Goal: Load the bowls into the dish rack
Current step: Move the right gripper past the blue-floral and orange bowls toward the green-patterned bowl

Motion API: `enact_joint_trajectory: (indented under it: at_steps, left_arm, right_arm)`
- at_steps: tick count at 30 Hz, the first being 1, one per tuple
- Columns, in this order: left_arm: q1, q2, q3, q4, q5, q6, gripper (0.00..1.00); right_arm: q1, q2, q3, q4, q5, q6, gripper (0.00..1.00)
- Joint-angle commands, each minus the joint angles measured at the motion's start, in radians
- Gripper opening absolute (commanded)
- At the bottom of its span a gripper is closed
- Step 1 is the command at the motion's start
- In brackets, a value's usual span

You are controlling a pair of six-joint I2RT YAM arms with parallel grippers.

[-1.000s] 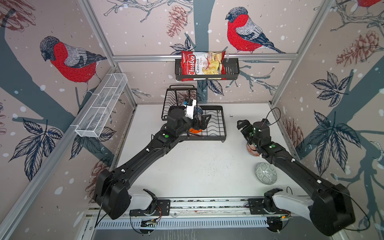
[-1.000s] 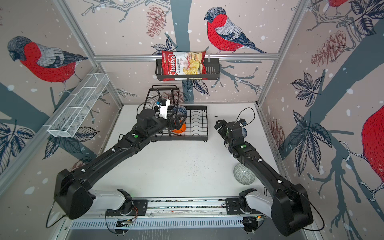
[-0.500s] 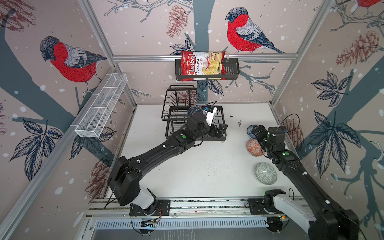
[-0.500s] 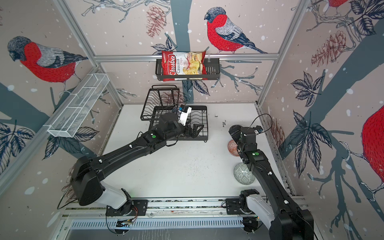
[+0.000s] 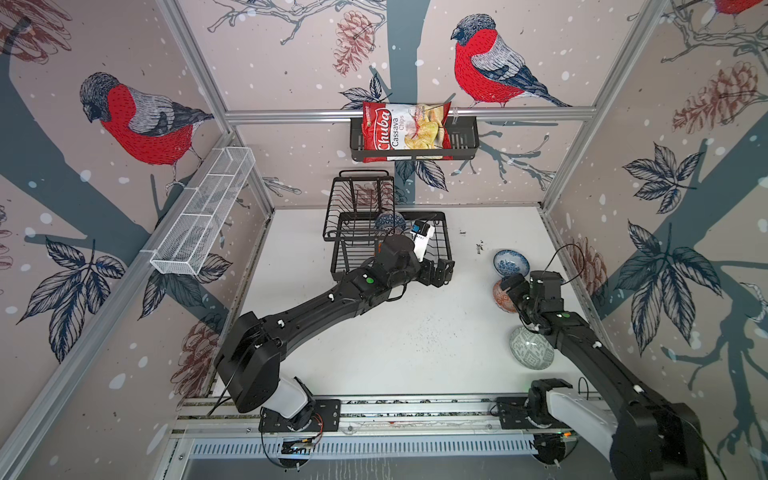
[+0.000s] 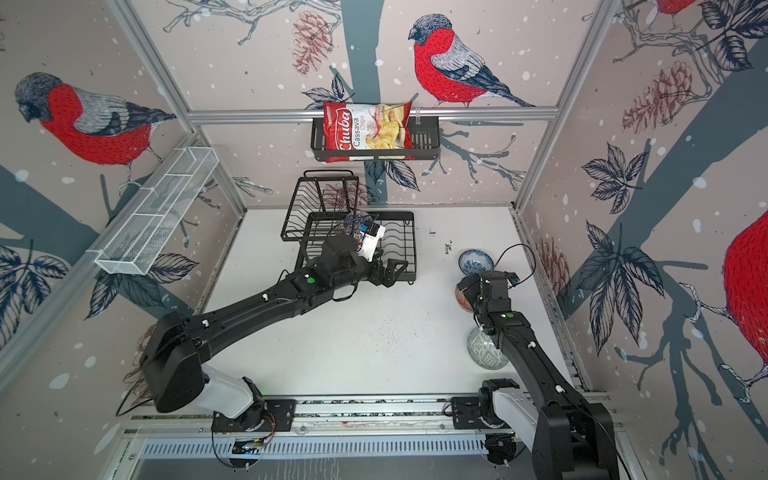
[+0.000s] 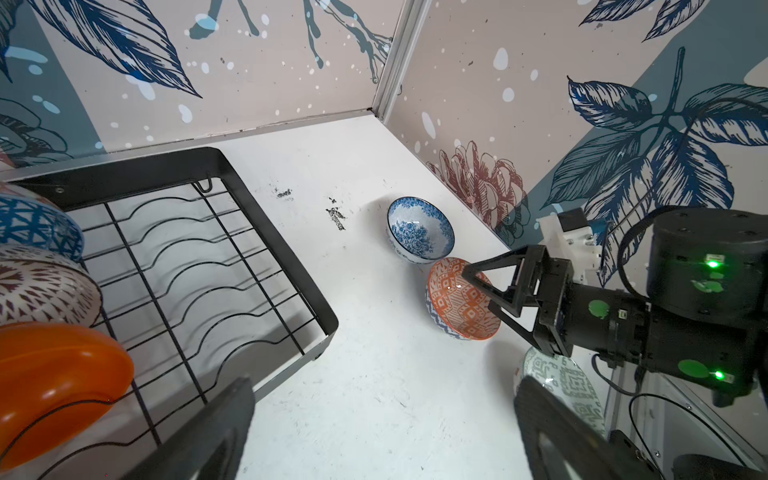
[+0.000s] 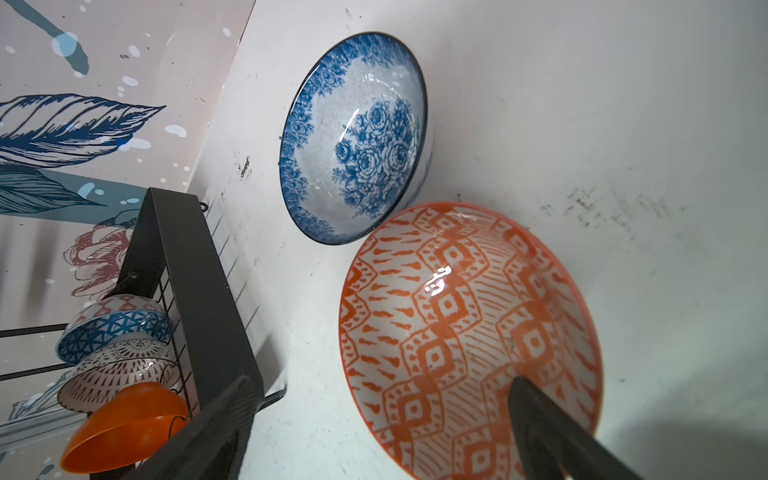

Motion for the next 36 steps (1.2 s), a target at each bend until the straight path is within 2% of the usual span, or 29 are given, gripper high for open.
enact_joint_trajectory:
  at_steps: [1, 15, 36]
  left_arm:
    - [-0.003, 0.001, 0.001, 0.040, 0.002, 0.003, 0.98]
    - [-0.004, 0.009, 0.010, 0.029, -0.008, 0.011, 0.98]
    - [-0.003, -0.003, 0.025, 0.011, -0.010, 0.016, 0.98]
  right_arm:
    - [-0.010, 0.044, 0.031, 0.050, -0.029, -0.051, 0.94]
    - [-0.009, 0.305, 0.173, 0.071, -0.140, -0.153, 0.87]
    - [0.051, 0.508, 0.271, 0.130, -0.144, -0.156, 0.87]
